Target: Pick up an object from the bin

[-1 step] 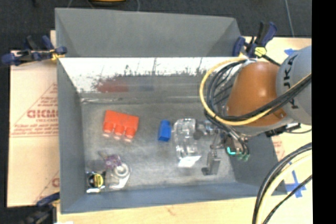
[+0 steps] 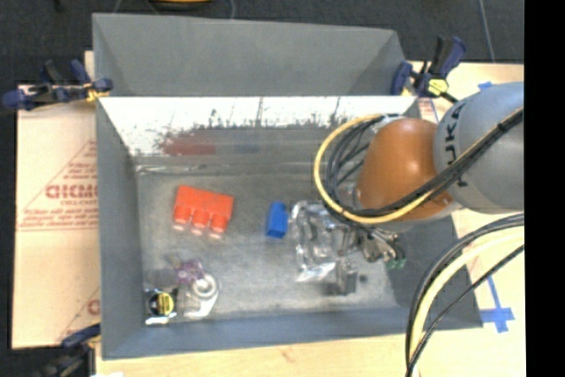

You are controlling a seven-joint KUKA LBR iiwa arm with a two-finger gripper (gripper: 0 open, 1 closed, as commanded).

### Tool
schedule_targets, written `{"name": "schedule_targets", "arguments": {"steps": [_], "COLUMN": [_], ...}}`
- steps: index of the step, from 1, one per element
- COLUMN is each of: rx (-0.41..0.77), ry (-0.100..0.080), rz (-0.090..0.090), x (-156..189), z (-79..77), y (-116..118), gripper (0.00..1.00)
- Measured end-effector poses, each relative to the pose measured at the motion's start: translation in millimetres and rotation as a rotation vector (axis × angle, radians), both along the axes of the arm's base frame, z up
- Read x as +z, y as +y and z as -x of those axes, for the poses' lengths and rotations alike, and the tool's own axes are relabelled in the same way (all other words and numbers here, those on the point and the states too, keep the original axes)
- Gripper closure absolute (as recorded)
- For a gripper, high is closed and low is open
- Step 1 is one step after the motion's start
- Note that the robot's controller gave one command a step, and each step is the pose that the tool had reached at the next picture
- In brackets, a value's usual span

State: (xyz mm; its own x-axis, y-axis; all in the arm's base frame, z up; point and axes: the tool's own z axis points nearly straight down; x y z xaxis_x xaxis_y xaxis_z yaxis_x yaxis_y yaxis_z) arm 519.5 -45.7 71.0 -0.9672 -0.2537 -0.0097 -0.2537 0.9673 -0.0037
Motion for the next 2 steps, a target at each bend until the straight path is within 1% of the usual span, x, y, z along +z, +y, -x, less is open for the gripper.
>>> {"name": "schedule_targets", "arguments": {"steps": [1, 2], "rx": [0.001, 0.385], "ry": [0.008, 0.007], "rz": [-0.001, 0.002], "x": [1.0, 8.4], "z": [1.5, -23.3], "y": [0.8, -38.1], "gripper": [1.0, 1.0]}}
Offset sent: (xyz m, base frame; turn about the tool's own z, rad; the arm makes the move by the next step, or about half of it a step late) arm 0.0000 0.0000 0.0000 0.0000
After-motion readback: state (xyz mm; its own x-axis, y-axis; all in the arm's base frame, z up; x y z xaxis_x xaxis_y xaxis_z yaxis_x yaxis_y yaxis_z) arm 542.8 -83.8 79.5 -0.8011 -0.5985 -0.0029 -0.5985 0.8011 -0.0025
